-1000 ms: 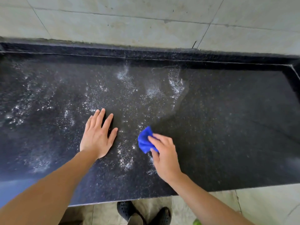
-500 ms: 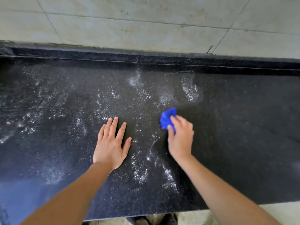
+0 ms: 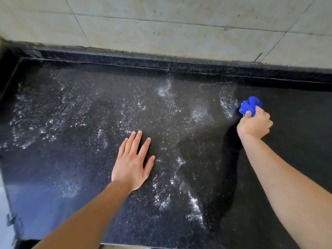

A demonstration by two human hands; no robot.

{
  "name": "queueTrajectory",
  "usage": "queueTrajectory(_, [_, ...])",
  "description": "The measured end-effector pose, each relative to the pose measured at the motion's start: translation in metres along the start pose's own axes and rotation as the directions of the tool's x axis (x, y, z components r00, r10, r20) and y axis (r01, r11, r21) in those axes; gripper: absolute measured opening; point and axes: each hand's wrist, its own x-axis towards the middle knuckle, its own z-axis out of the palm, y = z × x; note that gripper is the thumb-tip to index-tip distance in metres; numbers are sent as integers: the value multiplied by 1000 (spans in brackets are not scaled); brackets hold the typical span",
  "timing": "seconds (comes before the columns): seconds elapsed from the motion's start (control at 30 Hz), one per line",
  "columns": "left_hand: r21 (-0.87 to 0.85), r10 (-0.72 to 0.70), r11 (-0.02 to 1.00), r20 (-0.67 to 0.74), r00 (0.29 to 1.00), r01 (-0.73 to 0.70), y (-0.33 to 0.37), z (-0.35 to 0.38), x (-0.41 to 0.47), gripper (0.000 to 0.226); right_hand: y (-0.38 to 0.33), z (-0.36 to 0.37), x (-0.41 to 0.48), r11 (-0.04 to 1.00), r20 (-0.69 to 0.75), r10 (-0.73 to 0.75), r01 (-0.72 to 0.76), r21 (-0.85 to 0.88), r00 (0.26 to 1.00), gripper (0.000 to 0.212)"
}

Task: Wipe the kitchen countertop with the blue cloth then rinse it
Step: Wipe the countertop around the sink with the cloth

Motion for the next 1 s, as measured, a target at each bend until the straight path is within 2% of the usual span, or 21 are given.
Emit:
queueTrajectory(0.03, [-1,-3,1000,2,1000,3,0,0,0,59,-6,9,-19,990,-1,-142,142,-4,990,34])
queueTrajectory(0.07, [1,-2,1000,10,1000,2,-2,-1,-1,59,-10,18,-44,950,35,-313,312,27,949,34])
queueTrajectory(0.13, [31,-6,999,32,999,5,0,-2,-1,60,-11,25,-91,816,151,-578,566,119,802,33])
queueTrajectory(0.17, [49,-13,999,51,999,10,0,-2,-2,60,-9,23,-109,752,213,-659,633,183,721,33])
queueTrajectory(0.2, [61,-23,998,64,998,19,3,-5,-1,60,-8,16,-117,705,286,-709,653,277,644,33])
queueTrajectory(0.23, [67,-29,997,67,997,24,4,-8,1,59,-9,5,-114,692,354,-722,604,395,595,31])
queueTrajectory(0.3, [64,-32,998,68,997,28,4,-14,12,58,-15,-15,-90,741,507,-661,371,560,553,27])
queueTrajectory(0.33, [68,-32,997,61,998,28,3,-18,20,58,-16,-24,-72,758,546,-630,285,586,553,26])
queueTrajectory(0.37, [80,-36,996,49,998,32,0,-21,30,56,-15,-28,-49,771,529,-598,253,584,602,24])
queueTrajectory(0.43, [114,-74,991,41,996,69,-6,-22,49,58,-15,-32,6,821,438,-486,222,526,756,21])
queueTrajectory(0.5, [127,-141,983,53,989,133,-11,-18,64,66,-10,-26,59,900,354,-341,194,392,871,23])
queueTrajectory(0.57, [128,-180,977,57,982,171,-13,-9,69,70,-5,-13,87,970,283,-204,155,186,937,26])
queueTrajectory(0.63, [121,-179,978,38,983,173,-14,-4,70,68,-12,4,75,973,161,-228,229,13,960,26])
queueTrajectory(0.7, [123,-171,979,34,985,166,-14,-4,69,66,-20,25,28,901,116,-430,433,4,895,30])
queueTrajectory(0.77, [122,-174,978,42,984,168,-14,-6,70,66,-29,35,-25,762,164,-647,631,144,744,34])
queueTrajectory(0.83, [114,-177,979,53,983,170,-12,-8,71,66,-31,33,-59,628,259,-778,716,305,572,34])
queueTrajectory(0.87, [111,-181,979,59,982,173,-12,-10,71,66,-31,28,-63,597,323,-802,693,405,502,33])
queueTrajectory(0.93, [110,-186,978,65,980,178,-11,-11,70,66,-34,12,-47,646,469,-762,485,589,446,30])
queueTrajectory(0.97, [111,-187,978,67,980,179,-11,-11,70,66,-37,3,-30,685,523,-722,363,631,453,28])
queueTrajectory(1.0, [111,-188,977,69,980,180,-11,-11,71,66,-40,-2,-9,712,518,-680,301,634,519,27])
